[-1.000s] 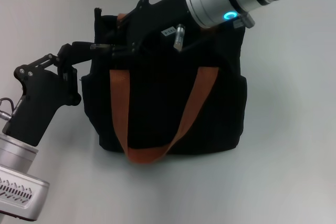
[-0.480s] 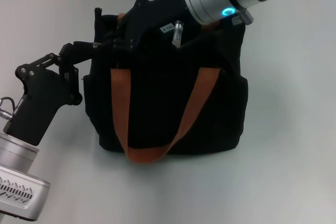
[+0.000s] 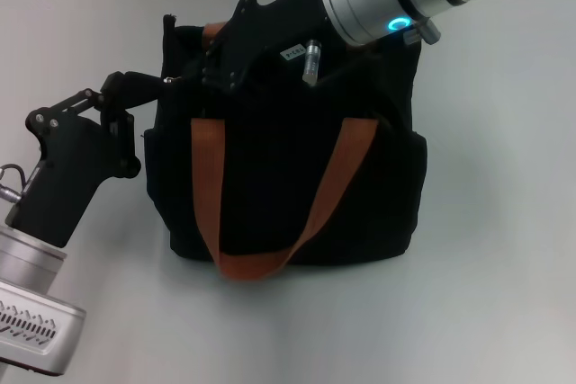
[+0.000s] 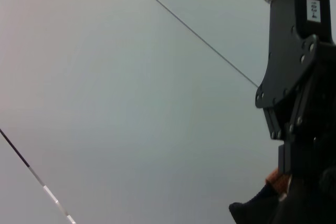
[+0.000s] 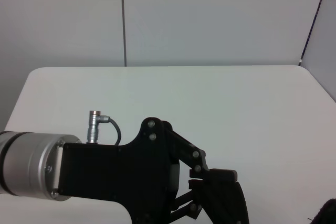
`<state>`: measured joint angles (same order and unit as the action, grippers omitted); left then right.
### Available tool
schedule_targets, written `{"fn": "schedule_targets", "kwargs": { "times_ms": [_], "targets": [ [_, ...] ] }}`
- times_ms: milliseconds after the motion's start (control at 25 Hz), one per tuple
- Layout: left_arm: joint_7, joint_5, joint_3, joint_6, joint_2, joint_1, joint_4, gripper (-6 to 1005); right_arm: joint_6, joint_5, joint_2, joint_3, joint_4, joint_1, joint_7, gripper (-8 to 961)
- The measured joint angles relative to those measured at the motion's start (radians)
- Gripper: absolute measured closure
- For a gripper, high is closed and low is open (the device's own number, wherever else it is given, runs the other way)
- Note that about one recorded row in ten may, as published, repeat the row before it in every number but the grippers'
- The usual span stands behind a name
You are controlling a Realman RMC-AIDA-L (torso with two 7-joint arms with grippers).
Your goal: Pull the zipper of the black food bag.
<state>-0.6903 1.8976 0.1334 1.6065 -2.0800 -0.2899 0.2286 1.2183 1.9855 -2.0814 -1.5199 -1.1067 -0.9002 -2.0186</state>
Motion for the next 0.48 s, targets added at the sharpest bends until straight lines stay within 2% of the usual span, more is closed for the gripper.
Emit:
{"fn": "schedule_targets", "kwargs": {
  "times_ms": [480],
  "targets": [
    [0.0, -0.005, 0.002, -0.005, 0.0, 0.0, 0.003, 953, 0.053, 0.042, 0.001, 0.016, -0.066, 0.041, -0.012, 953]
  ]
}}
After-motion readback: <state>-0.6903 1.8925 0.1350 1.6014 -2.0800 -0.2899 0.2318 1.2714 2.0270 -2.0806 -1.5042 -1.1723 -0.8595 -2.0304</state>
